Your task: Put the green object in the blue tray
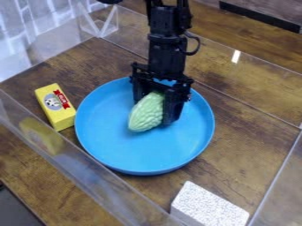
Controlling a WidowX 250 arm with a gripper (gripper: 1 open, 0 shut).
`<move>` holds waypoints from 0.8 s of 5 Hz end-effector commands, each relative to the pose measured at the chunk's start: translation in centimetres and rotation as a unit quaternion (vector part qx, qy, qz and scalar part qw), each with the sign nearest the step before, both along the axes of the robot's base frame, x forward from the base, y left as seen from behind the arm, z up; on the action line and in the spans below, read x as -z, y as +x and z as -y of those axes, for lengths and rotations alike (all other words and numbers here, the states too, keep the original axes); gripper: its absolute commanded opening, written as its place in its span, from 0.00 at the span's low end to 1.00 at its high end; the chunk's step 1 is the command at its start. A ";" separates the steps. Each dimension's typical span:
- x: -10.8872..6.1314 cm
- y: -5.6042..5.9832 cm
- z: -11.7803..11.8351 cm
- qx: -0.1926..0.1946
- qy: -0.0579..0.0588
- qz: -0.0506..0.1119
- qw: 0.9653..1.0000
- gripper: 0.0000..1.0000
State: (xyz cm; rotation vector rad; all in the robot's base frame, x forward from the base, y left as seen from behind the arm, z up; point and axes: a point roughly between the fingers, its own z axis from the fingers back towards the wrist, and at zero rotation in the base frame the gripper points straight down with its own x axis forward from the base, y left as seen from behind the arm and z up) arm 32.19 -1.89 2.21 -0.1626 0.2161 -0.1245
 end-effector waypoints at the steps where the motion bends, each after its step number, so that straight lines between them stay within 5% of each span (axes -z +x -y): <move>1: 1.4 -0.6 1.6 0.016 -0.004 -0.016 1.000 0.00; 3: 1.6 -0.9 2.5 0.021 -0.007 -0.027 0.999 0.00; 4: 1.7 -1.1 3.0 0.024 -0.008 -0.032 0.999 1.00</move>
